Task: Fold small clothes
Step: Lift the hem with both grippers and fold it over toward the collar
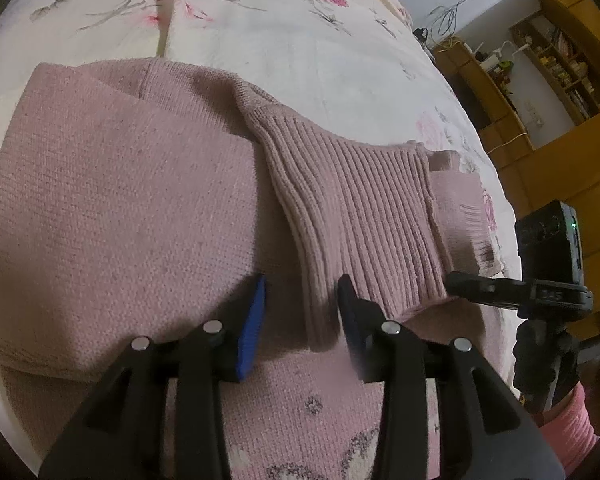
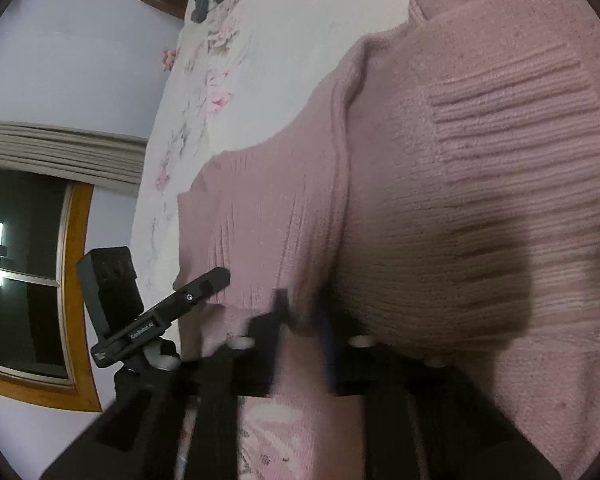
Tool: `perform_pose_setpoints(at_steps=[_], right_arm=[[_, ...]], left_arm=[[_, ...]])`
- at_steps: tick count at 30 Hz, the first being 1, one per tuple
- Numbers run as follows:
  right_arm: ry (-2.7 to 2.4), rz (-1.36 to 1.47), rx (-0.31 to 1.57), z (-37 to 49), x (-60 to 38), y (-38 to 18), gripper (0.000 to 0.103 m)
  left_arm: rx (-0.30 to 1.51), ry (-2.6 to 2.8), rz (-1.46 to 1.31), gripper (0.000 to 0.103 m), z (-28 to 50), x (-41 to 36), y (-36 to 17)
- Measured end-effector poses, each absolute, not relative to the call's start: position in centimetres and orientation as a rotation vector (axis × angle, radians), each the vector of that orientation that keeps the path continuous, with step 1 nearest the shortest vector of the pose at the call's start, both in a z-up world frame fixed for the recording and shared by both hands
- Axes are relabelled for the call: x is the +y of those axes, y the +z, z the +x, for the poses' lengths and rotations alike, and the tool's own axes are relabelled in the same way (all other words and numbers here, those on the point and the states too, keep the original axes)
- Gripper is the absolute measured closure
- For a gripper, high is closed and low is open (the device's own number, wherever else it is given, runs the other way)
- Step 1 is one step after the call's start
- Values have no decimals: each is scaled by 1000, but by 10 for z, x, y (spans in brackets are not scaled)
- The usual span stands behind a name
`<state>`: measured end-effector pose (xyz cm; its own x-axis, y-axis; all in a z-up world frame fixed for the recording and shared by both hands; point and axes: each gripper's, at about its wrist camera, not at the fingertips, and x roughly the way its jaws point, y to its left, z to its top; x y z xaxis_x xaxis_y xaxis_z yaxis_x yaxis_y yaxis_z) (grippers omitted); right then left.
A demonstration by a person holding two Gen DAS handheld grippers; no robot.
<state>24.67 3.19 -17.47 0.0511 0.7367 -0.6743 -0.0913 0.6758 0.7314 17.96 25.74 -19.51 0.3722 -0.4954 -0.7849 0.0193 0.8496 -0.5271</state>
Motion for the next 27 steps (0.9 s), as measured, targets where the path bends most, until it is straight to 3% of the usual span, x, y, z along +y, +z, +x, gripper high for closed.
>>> perform_pose_setpoints(at_steps=[12, 15, 17, 19, 27], right_arm=[[582, 370, 1352, 239, 35, -169, 95], [573, 386, 1308, 226, 26, -152, 86], [569, 361, 1261, 210, 18, -135, 80], [563, 335, 1203, 180, 4, -115, 68], [490, 305, 1184, 36, -51, -93, 58]], left_arm=[[1157, -331, -392, 67, 178, 249, -194], [1170, -281, -374, 64, 172, 248, -184], [1156, -261, -320, 53, 156, 245, -168], [1130, -247, -267, 49, 131, 243, -153], [1133, -147, -252, 40, -13, 266, -122]])
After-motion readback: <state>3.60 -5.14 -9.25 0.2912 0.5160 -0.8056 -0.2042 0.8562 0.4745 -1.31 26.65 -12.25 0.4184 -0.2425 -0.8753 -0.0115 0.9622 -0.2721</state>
